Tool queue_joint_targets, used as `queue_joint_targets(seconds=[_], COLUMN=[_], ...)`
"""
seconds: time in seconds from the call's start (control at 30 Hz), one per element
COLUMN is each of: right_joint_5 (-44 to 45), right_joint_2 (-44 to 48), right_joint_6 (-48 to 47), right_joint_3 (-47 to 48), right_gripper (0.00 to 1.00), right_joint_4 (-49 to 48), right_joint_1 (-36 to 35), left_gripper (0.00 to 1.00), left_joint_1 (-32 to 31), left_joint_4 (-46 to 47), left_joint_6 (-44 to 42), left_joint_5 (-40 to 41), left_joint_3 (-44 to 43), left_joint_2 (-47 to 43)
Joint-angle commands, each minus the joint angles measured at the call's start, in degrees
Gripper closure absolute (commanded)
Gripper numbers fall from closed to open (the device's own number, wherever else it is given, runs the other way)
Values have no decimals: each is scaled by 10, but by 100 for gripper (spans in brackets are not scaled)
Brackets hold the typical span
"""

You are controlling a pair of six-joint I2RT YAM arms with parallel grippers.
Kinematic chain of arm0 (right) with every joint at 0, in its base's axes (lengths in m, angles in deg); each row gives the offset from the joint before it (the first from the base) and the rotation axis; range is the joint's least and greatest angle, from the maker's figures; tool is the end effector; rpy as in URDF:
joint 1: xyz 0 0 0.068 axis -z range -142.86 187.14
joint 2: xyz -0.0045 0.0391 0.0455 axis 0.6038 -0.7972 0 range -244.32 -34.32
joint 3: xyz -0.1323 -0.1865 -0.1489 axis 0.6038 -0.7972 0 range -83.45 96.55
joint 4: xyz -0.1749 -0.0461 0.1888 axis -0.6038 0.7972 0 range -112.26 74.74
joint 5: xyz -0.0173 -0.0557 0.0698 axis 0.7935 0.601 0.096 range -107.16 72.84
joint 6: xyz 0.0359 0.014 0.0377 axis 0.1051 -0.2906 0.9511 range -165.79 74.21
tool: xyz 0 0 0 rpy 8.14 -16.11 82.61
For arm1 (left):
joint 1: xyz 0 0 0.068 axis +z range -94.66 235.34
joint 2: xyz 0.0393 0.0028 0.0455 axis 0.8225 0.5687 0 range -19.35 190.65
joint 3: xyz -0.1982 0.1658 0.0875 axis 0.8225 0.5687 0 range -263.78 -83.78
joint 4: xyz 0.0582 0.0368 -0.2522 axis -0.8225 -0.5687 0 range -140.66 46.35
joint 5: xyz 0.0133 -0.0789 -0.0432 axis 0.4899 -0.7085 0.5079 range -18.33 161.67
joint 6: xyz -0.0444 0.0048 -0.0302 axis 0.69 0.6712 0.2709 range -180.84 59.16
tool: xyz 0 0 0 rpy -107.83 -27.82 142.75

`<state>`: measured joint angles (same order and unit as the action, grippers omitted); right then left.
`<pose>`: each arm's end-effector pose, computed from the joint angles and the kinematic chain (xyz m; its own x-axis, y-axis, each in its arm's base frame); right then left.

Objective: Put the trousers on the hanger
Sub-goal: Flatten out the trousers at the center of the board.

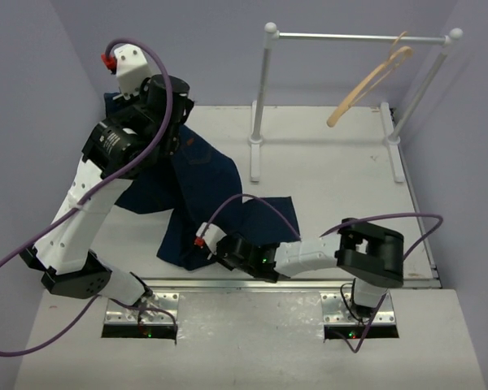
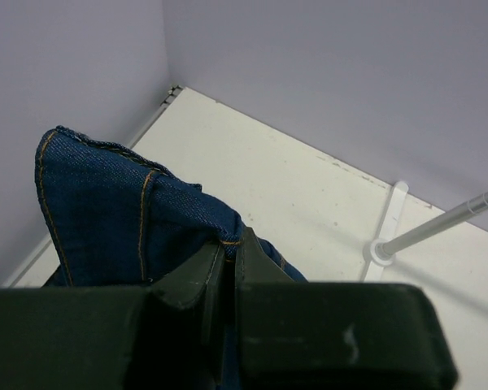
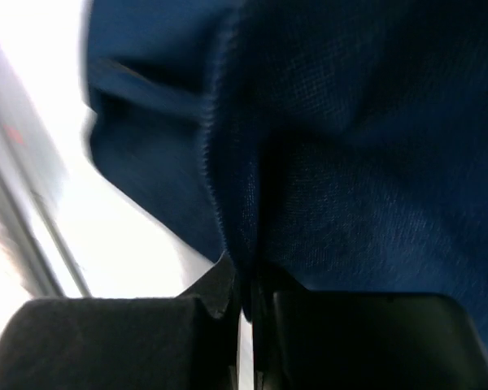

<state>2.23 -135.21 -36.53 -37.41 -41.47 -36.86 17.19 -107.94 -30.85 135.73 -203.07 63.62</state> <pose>0.1071 0.3307 0.1444 -0.2925 -0.4693 -0.8332 -0.7956 0.6028 -0.0602 0.1996 -0.1161 0.5270 -0.1423 -0.1664 -0.9757 -0.4912 0.8677 -0.0764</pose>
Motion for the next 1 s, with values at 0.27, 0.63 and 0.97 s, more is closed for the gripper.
queue_joint_targets(seconds=[0.27,0.63,0.97], right_joint_5=[275,346,225], right_joint_2=[618,597,505], right_joint_6=[62,21,13], right_joint_3=[-39,371,466], right_gripper=[100,100,100], right_joint_4=[385,759,898], right_joint_1=[94,95,94], left_gripper=[100,100,100], left_joint_1=[137,130,130], left_joint_4=[106,109,208], left_joint_6=[-47,-28,-63], left_joint_5=[-134,-199,-128], left_joint_3=[-28,-69,57], left_joint_2=[-34,-57,-173])
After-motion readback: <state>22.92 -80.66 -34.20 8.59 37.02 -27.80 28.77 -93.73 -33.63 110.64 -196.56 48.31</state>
